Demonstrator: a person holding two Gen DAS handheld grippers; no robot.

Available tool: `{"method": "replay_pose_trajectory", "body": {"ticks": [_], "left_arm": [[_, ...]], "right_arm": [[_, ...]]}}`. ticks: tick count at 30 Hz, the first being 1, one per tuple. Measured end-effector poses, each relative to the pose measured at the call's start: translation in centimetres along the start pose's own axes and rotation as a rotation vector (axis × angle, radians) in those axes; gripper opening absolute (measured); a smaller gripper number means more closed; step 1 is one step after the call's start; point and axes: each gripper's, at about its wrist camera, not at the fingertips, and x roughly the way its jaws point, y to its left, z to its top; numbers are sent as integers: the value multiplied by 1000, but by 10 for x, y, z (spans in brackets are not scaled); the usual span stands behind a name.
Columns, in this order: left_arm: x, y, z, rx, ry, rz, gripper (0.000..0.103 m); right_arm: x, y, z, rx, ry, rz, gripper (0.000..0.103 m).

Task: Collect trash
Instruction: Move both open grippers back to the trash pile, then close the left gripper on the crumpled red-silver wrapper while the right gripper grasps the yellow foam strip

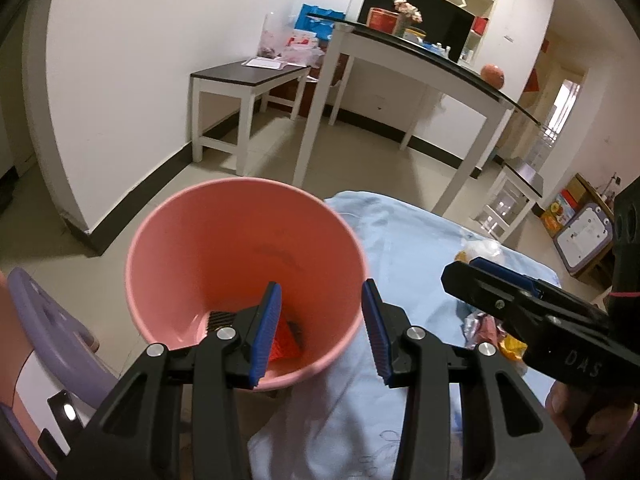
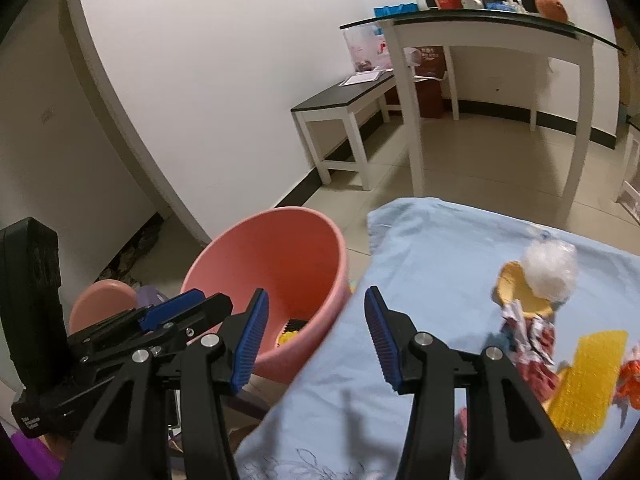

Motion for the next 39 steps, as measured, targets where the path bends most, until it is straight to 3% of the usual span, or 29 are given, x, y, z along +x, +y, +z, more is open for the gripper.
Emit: {"method": "replay_pose_trajectory", "body": {"ticks": [18,24,31,39], "left_arm": [[1,-49,-6,82,-8,-13,42],[-2,-66,-13,135,-11,-64,42],[5,-96,-25,181,33,-185,42],[31,-135,-34,263,88,-227,42]], "right_arm": [[-86,-70,-9,139,-141,-113,52],[-118,-102,-15,182,-207,-205,52],[-143,-140,-34,235,-242,-309,52],[-148,-173,-57,316,-225,-323,52]]}}
